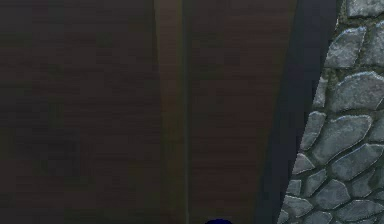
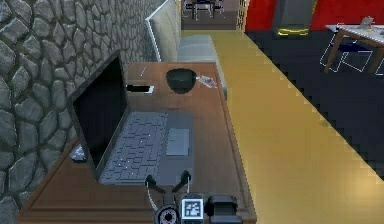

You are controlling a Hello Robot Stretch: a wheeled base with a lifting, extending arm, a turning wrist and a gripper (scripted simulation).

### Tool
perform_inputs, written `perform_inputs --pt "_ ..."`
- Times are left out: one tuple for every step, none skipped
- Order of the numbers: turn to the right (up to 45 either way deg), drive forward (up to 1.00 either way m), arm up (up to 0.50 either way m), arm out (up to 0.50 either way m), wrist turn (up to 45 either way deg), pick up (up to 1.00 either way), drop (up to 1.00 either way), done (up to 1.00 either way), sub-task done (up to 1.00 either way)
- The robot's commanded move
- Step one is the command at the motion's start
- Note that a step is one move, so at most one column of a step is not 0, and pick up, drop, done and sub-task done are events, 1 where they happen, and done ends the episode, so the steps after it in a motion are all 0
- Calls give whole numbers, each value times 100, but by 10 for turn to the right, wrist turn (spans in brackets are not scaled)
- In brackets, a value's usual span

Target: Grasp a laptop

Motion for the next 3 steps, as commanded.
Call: perform_inputs --pt "0 0 0 0 0 100 0 0 0" --pt "0 0 10 0 0 0 0 0 0" --pt "0 0 0 0 0 0 0 100 0"
